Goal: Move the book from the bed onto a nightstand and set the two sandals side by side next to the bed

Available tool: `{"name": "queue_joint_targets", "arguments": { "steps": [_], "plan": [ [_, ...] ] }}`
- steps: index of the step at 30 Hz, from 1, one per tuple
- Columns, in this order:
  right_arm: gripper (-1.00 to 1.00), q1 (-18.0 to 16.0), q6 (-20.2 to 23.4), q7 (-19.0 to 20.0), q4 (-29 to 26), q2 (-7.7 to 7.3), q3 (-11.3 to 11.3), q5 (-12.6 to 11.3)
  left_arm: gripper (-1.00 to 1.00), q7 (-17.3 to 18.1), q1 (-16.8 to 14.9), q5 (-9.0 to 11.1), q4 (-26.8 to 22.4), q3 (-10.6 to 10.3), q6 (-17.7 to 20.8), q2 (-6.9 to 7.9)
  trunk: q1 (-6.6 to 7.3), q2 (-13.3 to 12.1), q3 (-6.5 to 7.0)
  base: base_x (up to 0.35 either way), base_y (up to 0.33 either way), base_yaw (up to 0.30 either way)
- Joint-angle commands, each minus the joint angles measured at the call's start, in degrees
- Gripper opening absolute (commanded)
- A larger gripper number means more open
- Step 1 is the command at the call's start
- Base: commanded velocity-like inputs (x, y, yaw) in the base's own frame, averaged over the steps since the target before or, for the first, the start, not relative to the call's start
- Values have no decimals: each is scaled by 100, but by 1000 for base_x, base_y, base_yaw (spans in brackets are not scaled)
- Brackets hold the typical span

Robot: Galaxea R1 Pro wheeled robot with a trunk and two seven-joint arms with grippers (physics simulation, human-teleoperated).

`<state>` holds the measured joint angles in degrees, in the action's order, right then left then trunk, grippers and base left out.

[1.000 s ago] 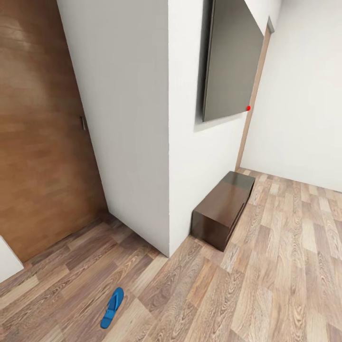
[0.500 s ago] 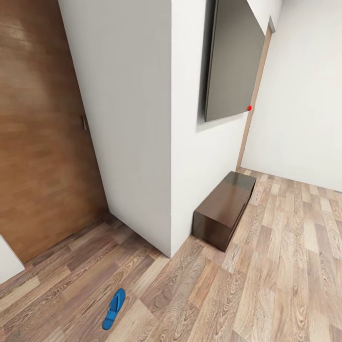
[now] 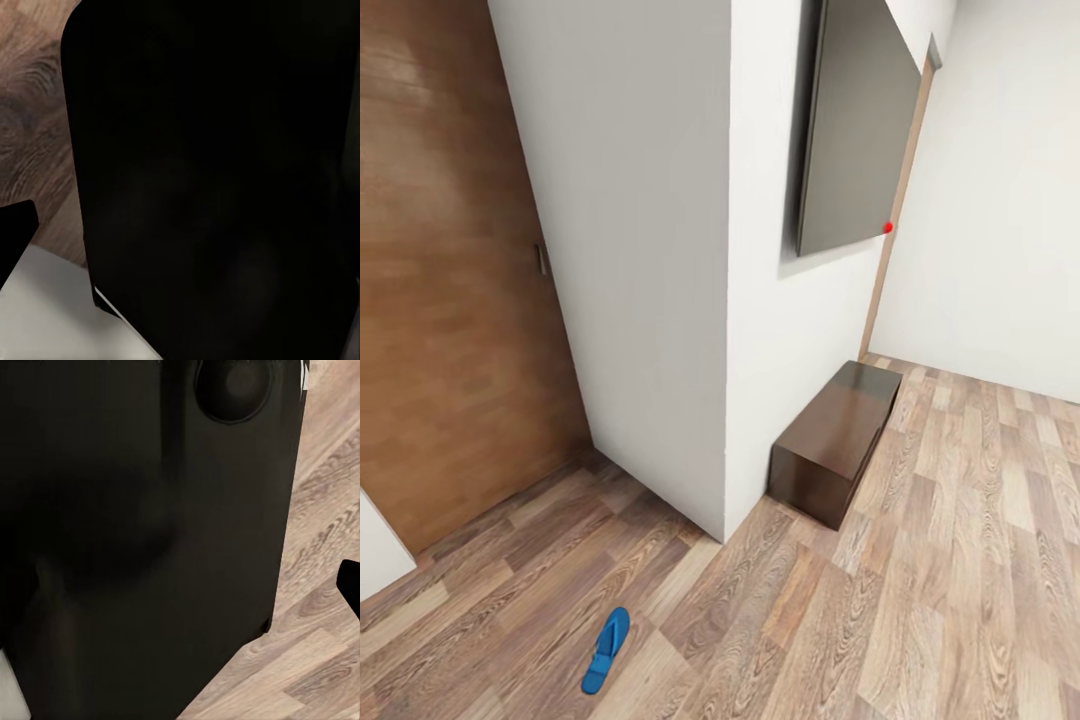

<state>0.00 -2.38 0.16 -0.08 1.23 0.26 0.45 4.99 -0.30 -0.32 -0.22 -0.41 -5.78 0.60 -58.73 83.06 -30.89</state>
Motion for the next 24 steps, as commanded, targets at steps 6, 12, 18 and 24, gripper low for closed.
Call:
{"name": "queue_joint_targets", "arguments": {
  "steps": [6,12,18,24],
  "plan": [
    [100,0,-17,2,-1,0,0,0,100,18,-4,-3,5,-1,-19,2,0,2,-5,0,52,0],
    [100,0,-17,2,-1,10,7,2,100,18,-4,-3,5,-3,-19,2,0,2,-20,24,114,45],
    [100,0,-20,2,-1,27,8,6,100,18,-2,-3,5,-3,-19,2,0,2,-49,31,117,105],
    [100,0,-24,2,-7,33,9,7,100,17,0,-3,5,-3,-19,1,0,2,-60,9,47,40]
  ]
}}
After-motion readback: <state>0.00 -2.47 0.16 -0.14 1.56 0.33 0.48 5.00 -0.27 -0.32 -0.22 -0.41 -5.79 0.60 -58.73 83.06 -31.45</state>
